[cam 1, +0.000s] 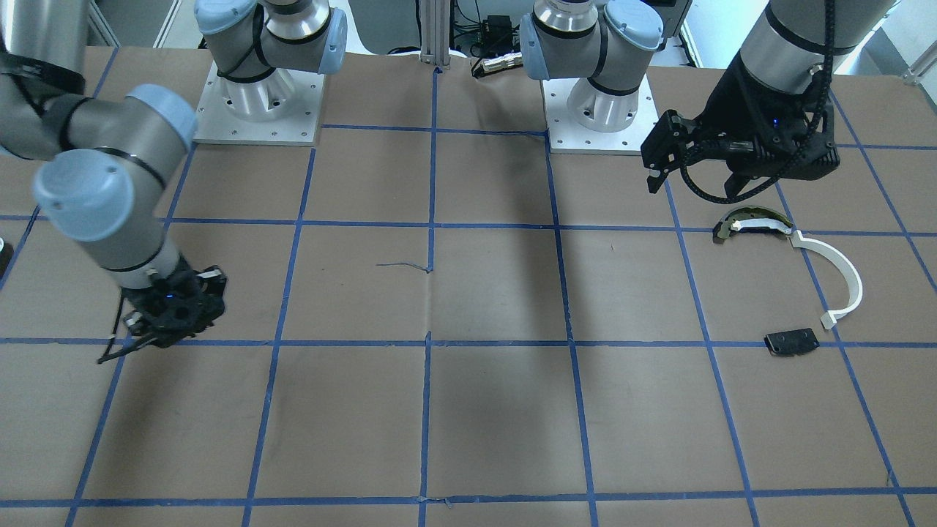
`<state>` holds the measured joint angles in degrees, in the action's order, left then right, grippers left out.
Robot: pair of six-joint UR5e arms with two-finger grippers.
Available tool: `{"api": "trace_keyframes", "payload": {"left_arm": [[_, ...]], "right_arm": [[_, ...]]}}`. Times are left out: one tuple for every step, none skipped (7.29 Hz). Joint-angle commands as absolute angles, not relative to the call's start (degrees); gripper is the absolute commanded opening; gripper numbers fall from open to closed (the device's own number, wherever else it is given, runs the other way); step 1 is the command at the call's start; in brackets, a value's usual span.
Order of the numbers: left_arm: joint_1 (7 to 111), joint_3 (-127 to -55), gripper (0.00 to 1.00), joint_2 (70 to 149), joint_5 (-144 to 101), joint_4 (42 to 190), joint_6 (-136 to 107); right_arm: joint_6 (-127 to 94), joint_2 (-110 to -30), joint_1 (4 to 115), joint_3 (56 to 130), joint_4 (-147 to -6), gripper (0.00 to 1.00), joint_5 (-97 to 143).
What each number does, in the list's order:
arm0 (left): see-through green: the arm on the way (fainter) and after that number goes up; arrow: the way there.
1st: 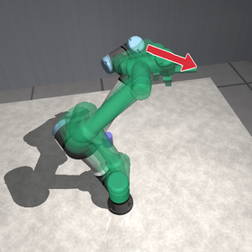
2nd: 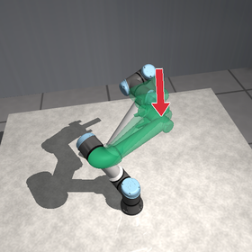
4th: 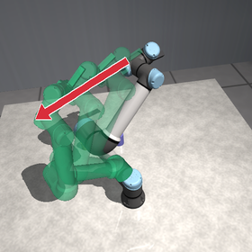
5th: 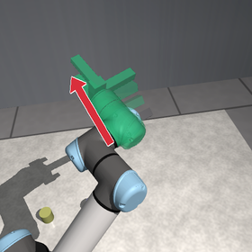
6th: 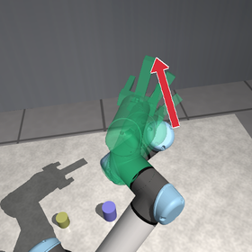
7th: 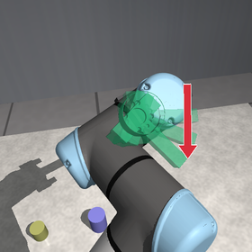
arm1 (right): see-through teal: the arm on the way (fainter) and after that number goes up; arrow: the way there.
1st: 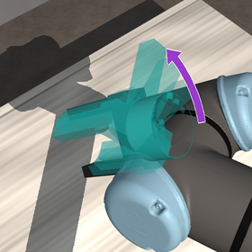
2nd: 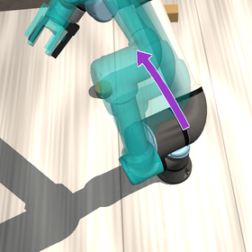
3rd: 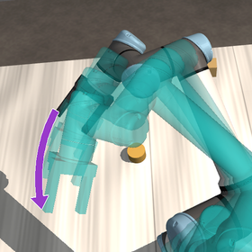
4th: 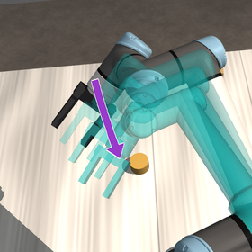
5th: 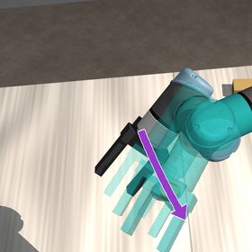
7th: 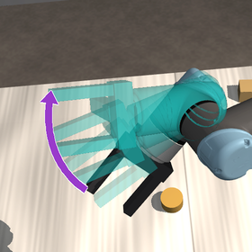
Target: Place bearing gear from tray to pile
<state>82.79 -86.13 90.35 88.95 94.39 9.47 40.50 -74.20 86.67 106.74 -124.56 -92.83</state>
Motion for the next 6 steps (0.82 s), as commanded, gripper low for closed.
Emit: {"api": "trace_keyframes", "payload": {"left_arm": [[82.8,-86.1,1.00,90.4,88.9,94.4,9.5],[82.8,-86.1,1.00,90.4,88.9,94.4,9.5],[82.8,-86.1,1.00,90.4,88.9,94.4,9.5],[82.8,-86.1,1.00,90.4,88.9,94.4,9.5],[82.8,-86.1,1.00,90.4,88.9,94.4,9.5],[82.8,-86.1,1.00,90.3,89.0,94.4,9.5]], "right_arm": [[19.5,-73.9,101.0,106.8,-124.7,0.00,-90.8],[12.3,-73.7,104.4,106.8,-124.8,0.00,-87.7],[8.1,-72.9,107.5,106.7,-124.9,0.00,-86.2],[4.3,-71.2,110.6,106.6,-126.3,0.00,-85.4],[0.8,-68.2,113.0,106.6,-129.4,0.00,-85.4],[-2.3,-65.1,114.6,106.2,-133.7,0.00,-85.3]]}}
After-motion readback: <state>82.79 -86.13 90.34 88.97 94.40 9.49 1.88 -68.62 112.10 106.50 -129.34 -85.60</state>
